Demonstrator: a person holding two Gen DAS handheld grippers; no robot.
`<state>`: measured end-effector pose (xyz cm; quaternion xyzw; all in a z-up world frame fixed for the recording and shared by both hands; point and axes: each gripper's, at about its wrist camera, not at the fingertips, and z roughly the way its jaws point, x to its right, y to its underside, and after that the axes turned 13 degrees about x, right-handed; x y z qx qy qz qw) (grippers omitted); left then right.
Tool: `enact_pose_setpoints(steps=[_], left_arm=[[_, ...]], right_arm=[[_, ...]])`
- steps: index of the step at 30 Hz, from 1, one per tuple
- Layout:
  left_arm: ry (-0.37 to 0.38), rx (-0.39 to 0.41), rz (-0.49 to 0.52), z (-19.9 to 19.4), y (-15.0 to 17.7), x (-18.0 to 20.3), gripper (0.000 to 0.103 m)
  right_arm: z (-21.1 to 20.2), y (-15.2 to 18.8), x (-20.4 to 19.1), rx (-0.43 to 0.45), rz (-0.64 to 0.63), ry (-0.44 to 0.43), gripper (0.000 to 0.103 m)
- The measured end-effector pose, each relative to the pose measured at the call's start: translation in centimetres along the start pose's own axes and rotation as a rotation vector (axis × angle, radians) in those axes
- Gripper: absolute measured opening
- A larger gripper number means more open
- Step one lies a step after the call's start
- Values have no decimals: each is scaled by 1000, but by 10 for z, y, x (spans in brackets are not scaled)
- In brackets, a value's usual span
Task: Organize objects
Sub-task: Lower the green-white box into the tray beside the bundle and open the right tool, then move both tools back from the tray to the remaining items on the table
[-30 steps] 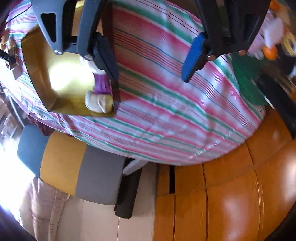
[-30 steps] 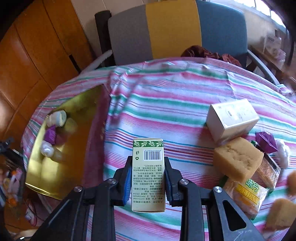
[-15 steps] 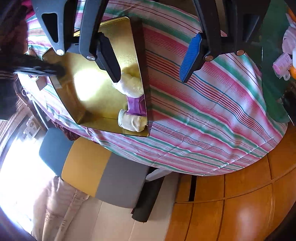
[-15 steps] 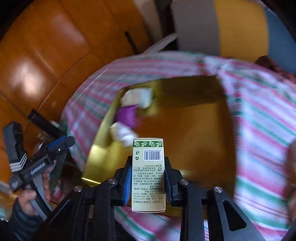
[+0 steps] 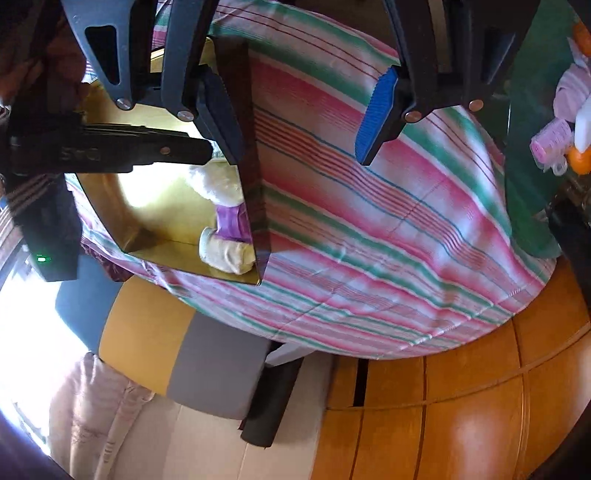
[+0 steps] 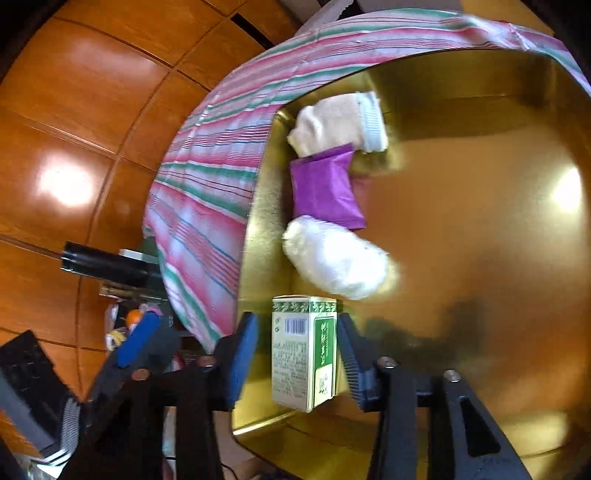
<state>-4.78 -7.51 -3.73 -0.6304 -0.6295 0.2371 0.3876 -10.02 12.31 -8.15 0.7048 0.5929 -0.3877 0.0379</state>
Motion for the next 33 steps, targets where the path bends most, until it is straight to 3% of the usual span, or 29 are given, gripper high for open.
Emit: enact_pose_setpoints(steps=[3,11,19,26,33], left_arm=[[6,1,7,-2,1,2,63],[-47,111,86,-26,-7,23,62],[-17,126,150,-38,-7,48,62],[36,105,213,-39,1,77,62],[128,82,295,-37,7,116,62]], right_arm=[[-10,4,-4,19,-55,19,52],[-56,17,-11,186,-222,138,83],[-116,29,1,360,-330,282,85],[-161,36,41,426,-256,357,85],[-224,45,105,496,-136,477,85]])
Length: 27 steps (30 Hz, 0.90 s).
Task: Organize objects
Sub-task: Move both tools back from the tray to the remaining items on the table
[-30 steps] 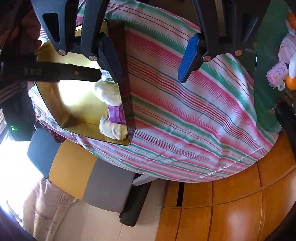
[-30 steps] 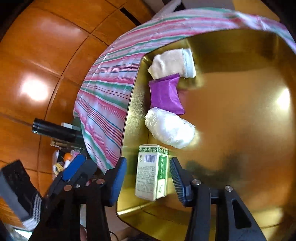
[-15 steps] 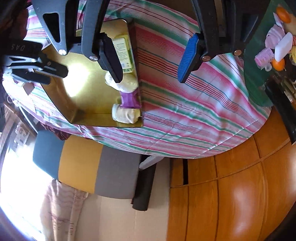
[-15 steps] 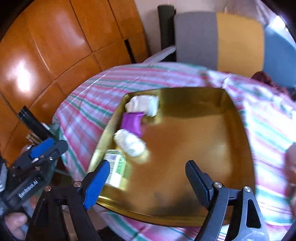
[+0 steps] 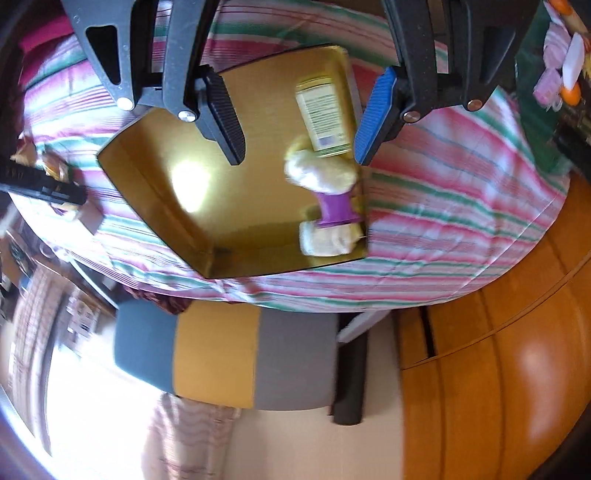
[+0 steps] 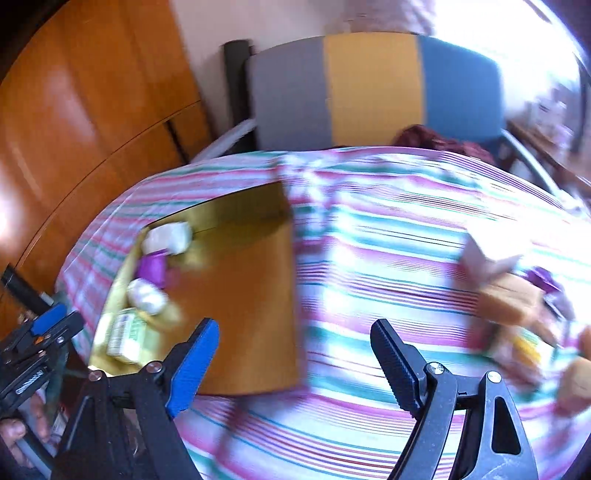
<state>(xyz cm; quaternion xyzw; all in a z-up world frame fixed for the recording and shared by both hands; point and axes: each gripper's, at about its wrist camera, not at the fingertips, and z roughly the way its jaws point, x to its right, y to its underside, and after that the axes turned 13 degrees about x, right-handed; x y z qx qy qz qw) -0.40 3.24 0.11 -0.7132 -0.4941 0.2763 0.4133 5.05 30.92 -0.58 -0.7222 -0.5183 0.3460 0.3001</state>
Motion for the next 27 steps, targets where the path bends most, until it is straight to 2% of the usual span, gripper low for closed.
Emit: enact_pose_setpoints(steps=[5,10,15,19,21,25,27], left_arm=[[96,-4,49,8,-9,33,62],[224,-13,121,15,-18,84,62],[366,-58,195,27,-20,145,62],[483,-151,188,45,-18,191,62],[548,-203,166,54,-18,212,62],[658,-340,57,77,-18,249,62],[682,-390,15,89,-18,264,63]], right_arm=[[-35,-6,86,49,120,175,85],[-86,-12,191,170,354,392,87],[-118,4,264,258,530,557,87],[-125,22,295,273,688,564,87],[-128,22,297,299,716,559,87],[-132,27,305,327,763,537,87],[-131,31,310,323,798,512,87]])
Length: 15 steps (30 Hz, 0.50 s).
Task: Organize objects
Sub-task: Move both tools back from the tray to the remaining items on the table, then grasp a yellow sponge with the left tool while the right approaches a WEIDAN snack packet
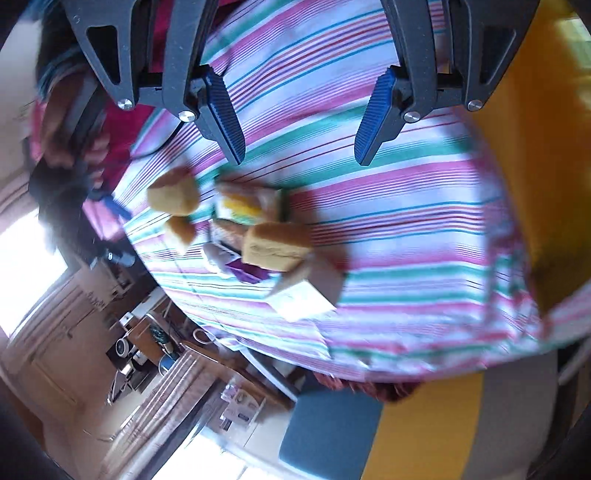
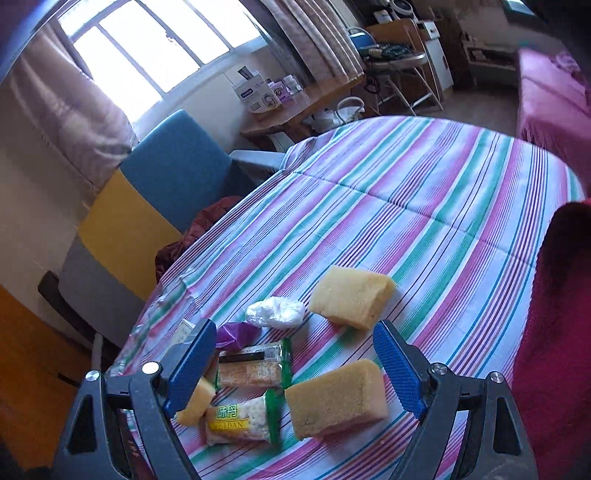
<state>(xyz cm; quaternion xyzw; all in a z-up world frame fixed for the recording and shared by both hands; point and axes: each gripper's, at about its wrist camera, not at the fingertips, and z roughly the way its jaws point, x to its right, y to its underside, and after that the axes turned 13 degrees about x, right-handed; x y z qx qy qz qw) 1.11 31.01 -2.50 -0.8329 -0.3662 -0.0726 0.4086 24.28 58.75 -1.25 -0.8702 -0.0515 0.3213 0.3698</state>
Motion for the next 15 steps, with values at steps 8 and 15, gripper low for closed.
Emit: enact_pose_setpoints(steps=[8,15], left_arm=[[32,-89,-169,66,-24,5,78],[3,-131,-343,116,-45,0,85]], right_arm=[[10,10,-8,-75,-14,-62,88],[15,13,-8,-115,-6,-106,89]])
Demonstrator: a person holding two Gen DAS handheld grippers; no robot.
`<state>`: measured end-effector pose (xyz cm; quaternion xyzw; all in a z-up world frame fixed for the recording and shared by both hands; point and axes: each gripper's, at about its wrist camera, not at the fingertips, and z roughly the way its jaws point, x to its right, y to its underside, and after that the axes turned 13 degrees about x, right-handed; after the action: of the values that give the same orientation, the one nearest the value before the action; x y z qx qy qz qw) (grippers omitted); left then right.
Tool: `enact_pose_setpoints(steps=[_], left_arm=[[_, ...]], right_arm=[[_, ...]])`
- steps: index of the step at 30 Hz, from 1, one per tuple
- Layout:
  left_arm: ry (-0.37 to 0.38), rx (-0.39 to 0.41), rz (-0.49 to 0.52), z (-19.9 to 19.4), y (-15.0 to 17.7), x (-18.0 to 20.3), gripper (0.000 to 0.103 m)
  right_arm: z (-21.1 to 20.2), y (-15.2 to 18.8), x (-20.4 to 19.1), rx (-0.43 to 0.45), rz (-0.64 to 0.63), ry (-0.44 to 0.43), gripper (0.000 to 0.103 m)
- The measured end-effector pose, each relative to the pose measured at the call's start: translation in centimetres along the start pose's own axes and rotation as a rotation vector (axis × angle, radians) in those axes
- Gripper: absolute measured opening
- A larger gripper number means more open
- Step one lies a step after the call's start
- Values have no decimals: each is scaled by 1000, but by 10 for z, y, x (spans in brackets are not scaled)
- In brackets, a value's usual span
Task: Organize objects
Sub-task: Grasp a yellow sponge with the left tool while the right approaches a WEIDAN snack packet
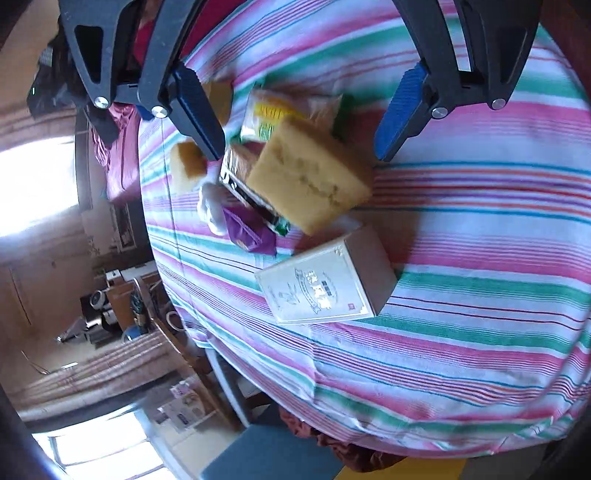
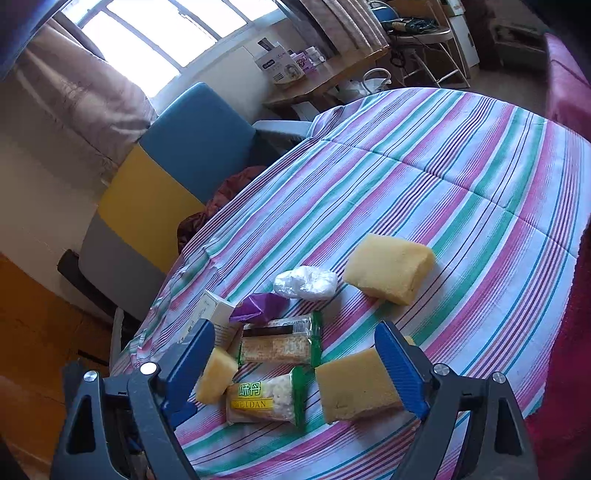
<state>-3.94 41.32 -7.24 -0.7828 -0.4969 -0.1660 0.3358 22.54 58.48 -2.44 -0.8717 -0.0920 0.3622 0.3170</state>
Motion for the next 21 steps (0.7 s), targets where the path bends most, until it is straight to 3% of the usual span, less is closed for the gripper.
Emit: enact_pose_setpoints(steps=[3,4,8,11,13,21], left_arm=[[-27,-31,-41,22,-7,4,85],[-48,-34,-39,28,-9,6,89],[-161,-28,29,48,-12,17,91],[-255,-19,90,53,-8,13,61],[-229,-16,124,48,-6,10,55],[-196,17,214,4,21,-14,54]], right_arm=[[2,0,2,-11,16,-15,89],[2,0,2,-14,19,-18,89],[5,1,3,-31,25,-24,89],[8,1,5,-37,26,-20,89],[8,1,7,-39,34,-17,89],[13,3,1,-71,8,-41,89]])
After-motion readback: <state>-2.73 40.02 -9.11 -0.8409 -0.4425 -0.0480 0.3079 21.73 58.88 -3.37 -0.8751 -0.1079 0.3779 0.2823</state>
